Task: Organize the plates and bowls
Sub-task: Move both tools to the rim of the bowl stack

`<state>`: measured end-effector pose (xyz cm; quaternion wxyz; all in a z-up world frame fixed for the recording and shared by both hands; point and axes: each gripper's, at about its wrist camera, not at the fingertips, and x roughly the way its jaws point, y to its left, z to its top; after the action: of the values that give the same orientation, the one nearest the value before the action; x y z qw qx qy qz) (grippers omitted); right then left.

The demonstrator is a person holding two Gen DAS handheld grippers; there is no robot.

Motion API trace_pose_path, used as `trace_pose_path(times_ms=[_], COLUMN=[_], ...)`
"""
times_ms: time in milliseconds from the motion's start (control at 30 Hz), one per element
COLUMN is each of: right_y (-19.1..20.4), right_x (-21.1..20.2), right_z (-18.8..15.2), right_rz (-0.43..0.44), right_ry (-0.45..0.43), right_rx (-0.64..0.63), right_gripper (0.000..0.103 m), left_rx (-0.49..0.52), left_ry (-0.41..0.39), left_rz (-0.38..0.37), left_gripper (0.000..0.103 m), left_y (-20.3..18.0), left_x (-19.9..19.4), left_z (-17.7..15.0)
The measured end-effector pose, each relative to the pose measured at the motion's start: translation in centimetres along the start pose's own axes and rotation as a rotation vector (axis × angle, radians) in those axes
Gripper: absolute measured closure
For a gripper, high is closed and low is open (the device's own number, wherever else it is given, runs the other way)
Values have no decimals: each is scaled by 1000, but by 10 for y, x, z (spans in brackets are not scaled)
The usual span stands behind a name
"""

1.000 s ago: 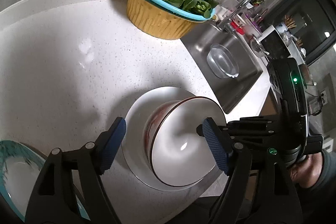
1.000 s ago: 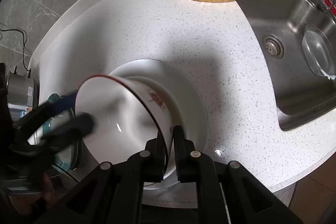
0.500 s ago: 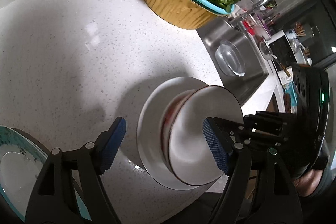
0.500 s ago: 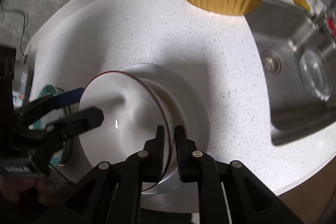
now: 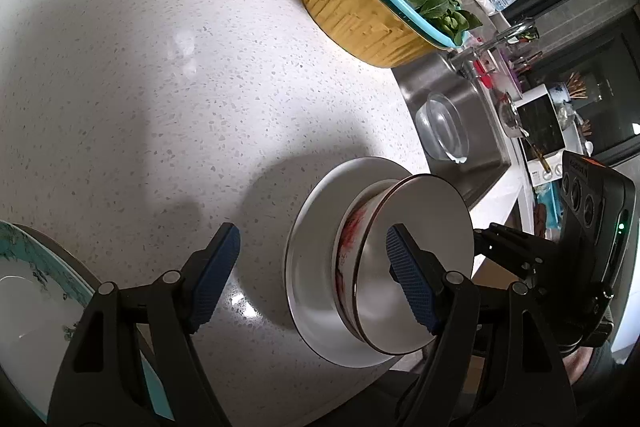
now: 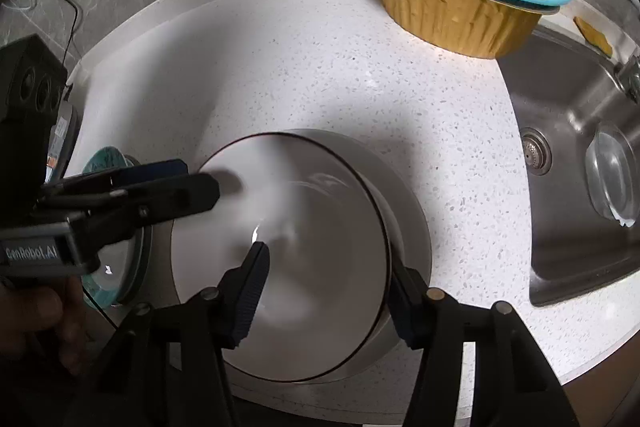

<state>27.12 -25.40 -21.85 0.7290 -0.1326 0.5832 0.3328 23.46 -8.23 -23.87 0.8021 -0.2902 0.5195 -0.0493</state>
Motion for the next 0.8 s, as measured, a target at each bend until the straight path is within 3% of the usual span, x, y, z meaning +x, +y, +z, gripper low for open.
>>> trace_pose_path(times_ms=[233, 800], right_y=[-7, -14], right_x=[-6, -22], right_z=[3, 10], right_rz=[68, 66], right_ry=[14, -10], right_rx=[42, 40], right_gripper=[42, 36], left_rx=[-31, -58], left_ry=[-5, -12], left_rz=[-1, -15], left_gripper=[29, 29], left_y=[2, 2], left_x=[-1, 2], left_z=[-5, -11])
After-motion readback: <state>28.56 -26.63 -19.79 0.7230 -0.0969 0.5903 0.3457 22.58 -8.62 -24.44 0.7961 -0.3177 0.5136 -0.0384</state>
